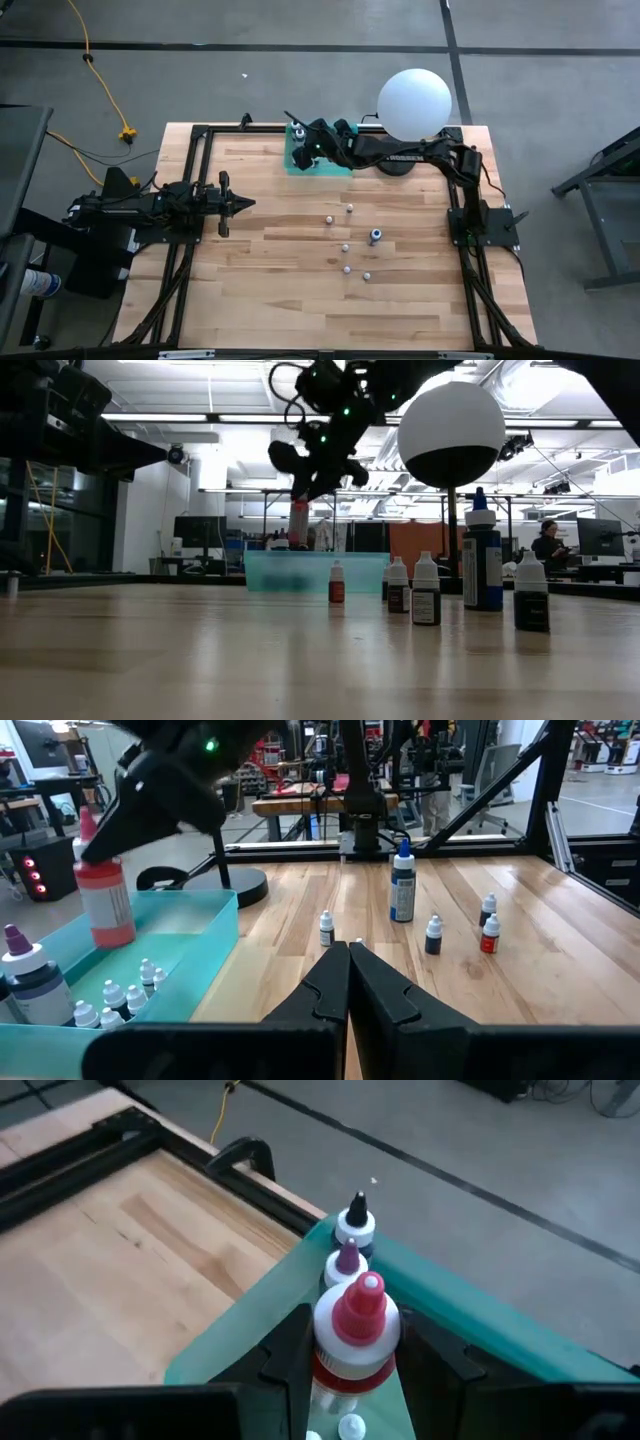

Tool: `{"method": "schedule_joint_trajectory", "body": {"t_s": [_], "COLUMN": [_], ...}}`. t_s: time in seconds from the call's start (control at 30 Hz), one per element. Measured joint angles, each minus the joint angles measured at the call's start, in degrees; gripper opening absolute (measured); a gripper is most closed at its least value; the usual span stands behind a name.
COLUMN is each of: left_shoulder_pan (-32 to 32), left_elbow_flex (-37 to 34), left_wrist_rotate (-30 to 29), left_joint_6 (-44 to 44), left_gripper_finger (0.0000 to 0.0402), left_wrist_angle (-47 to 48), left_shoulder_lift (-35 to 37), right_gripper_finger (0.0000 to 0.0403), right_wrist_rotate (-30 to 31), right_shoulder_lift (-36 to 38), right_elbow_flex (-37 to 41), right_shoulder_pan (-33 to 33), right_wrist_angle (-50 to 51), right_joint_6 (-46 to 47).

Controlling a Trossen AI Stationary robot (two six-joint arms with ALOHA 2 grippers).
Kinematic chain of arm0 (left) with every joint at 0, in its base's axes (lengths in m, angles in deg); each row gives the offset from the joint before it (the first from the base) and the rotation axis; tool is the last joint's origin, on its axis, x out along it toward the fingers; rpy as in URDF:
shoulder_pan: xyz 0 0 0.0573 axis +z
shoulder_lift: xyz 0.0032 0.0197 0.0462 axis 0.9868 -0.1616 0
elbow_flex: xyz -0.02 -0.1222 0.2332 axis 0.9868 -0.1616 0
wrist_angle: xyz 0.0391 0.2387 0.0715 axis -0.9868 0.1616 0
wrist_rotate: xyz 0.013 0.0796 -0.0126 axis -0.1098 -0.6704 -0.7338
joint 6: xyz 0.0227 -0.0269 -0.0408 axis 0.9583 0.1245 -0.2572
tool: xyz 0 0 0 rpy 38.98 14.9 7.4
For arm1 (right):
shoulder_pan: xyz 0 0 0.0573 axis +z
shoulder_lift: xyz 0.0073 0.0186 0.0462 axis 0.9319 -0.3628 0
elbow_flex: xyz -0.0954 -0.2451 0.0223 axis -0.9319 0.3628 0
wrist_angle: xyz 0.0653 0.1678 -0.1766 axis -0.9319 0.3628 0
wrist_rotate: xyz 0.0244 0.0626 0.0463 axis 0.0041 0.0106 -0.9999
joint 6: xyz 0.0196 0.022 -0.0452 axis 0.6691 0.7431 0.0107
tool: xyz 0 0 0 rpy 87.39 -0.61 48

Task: Pick & Place food coloring
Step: Put the big pink food coloring bottle into the bin

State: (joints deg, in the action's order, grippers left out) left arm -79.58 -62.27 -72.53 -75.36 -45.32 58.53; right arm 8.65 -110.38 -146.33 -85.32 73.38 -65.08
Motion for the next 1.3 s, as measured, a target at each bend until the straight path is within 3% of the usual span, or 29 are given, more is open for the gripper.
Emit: {"method": "schedule_joint_trajectory", "body": {"t_s": [0.3, 0.97, 1.3], "left_shoulder_pan": [0.0, 0.0, 0.0], "left_elbow_flex": [0.0, 0.0, 0.0], "left_wrist_rotate": [0.0, 0.0, 0.0], "left_joint_6": [0.0, 0.0, 0.0], "left_gripper_finger": [0.0000, 0.0000, 0.0000], "left_wrist_angle": [0.0, 0.0, 0.0], "left_shoulder_lift": [0.0, 0.0, 0.0], "right_gripper_finger": [0.0110, 0.0110, 0.0110], "right_wrist_rotate": [1.4, 2.0, 2.1], "right_shoulder_lift": [-1.8, -6.5, -7.7], "right_elbow_flex": [0.0, 0.0, 0.0], "right_shoulder_pan": [-2.5, -4.4, -5.3], "right_wrist_angle": [-1.6, -3.4, -3.9], "right_joint_6": [0.6, 12.0, 9.9]}}
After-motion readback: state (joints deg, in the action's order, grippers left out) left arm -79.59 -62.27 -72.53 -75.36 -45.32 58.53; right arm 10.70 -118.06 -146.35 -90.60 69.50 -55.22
